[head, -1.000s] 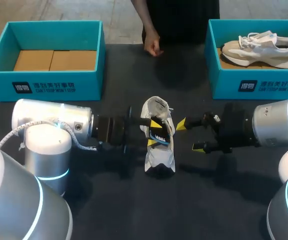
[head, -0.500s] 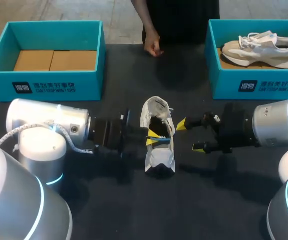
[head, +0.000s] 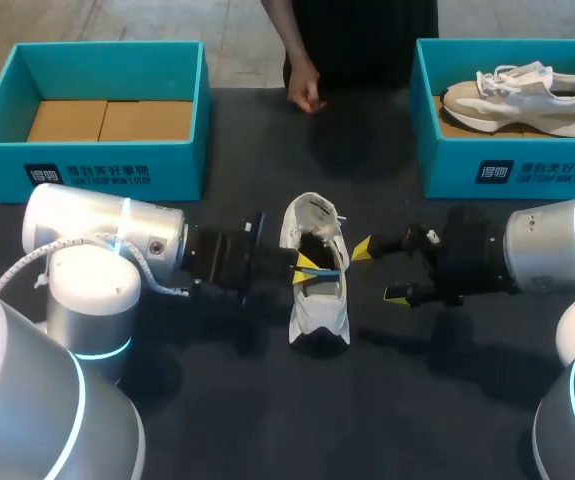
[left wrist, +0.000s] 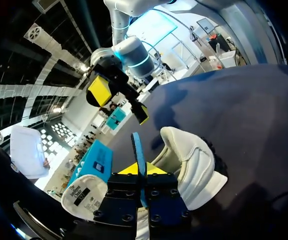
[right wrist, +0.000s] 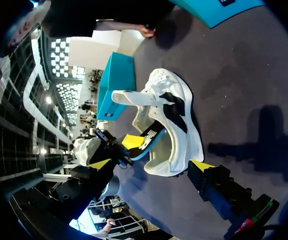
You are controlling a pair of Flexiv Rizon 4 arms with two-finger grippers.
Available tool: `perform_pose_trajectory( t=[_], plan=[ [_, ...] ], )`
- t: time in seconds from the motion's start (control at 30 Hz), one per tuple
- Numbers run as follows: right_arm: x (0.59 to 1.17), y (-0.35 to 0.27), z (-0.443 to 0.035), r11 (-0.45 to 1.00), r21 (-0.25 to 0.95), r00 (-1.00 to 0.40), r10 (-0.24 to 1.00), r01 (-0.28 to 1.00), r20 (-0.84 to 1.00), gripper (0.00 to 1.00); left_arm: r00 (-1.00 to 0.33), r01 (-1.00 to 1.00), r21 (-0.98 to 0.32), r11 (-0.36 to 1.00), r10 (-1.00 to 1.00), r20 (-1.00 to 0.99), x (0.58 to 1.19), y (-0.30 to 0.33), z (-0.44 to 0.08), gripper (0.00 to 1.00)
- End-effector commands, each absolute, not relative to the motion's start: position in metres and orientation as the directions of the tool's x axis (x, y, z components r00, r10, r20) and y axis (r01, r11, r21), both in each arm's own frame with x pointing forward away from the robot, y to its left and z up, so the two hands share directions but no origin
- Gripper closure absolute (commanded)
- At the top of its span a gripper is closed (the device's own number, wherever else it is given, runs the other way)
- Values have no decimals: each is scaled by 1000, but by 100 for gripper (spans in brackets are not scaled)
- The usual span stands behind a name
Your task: Take the shoe out of the shoebox, open the shoe tongue, remove and reinsert the insole, then place the shoe into the shoebox
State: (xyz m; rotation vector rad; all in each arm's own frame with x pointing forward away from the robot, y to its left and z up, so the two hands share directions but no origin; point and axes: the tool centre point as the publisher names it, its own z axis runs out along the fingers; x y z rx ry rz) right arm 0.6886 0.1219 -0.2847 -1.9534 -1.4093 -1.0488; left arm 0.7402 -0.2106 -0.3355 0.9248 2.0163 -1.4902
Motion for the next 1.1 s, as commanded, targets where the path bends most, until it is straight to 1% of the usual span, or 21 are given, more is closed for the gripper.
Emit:
perform_pose_trajectory(
  t=[0.03, 0.17, 0.2, 0.23, 0.27, 0.3, 0.37, 0.53, 0.63, 0.67, 0.7, 0.73, 1.1],
  plan=[
    [688, 124, -284, -334, 35, 166, 553, 942, 816, 0, -676, 737, -648, 194, 239, -697, 740, -214, -342, 100],
    [688, 124, -284, -334, 35, 166, 553, 942, 816, 0, -680, 733, -654, 187, 232, -695, 738, -216, -341, 100],
    [688, 124, -284, -334, 35, 166, 553, 942, 816, 0, -674, 738, -651, 177, 224, -703, 736, -217, -336, 71],
    [688, 124, -284, -334, 35, 166, 553, 942, 816, 0, -674, 738, -651, 177, 223, -704, 736, -216, -334, 64],
    [688, 124, -284, -334, 35, 166, 553, 942, 816, 0, -674, 738, -651, 177, 223, -704, 736, -216, -334, 64],
    [688, 124, -284, -334, 35, 166, 553, 942, 816, 0, -669, 743, -645, 177, 220, -710, 733, -213, -328, 61],
    [688, 124, -284, -334, 35, 166, 553, 942, 816, 0, -668, 744, -644, 178, 220, -711, 733, -212, -326, 61],
    [688, 124, -284, -334, 35, 166, 553, 942, 816, 0, -656, 755, -631, 179, 236, -717, 725, -204, -316, 69],
    [688, 124, -284, -334, 35, 166, 553, 942, 816, 0, -655, 755, -631, 178, 241, -716, 722, -203, -316, 81],
    [688, 124, -284, -334, 35, 166, 553, 942, 816, 0, -655, 755, -631, 178, 241, -716, 722, -203, -316, 81],
    [688, 124, -284, -334, 35, 166, 553, 942, 816, 0, -661, 750, -638, 175, 246, -709, 720, -205, -318, 95],
    [688, 124, -284, -334, 35, 166, 553, 942, 816, 0, -664, 747, -643, 171, 248, -705, 720, -206, -320, 100],
    [688, 124, -284, -334, 35, 166, 553, 942, 816, 0, -675, 736, -651, 186, 276, -684, 733, -207, -337, 100]
  ],
)
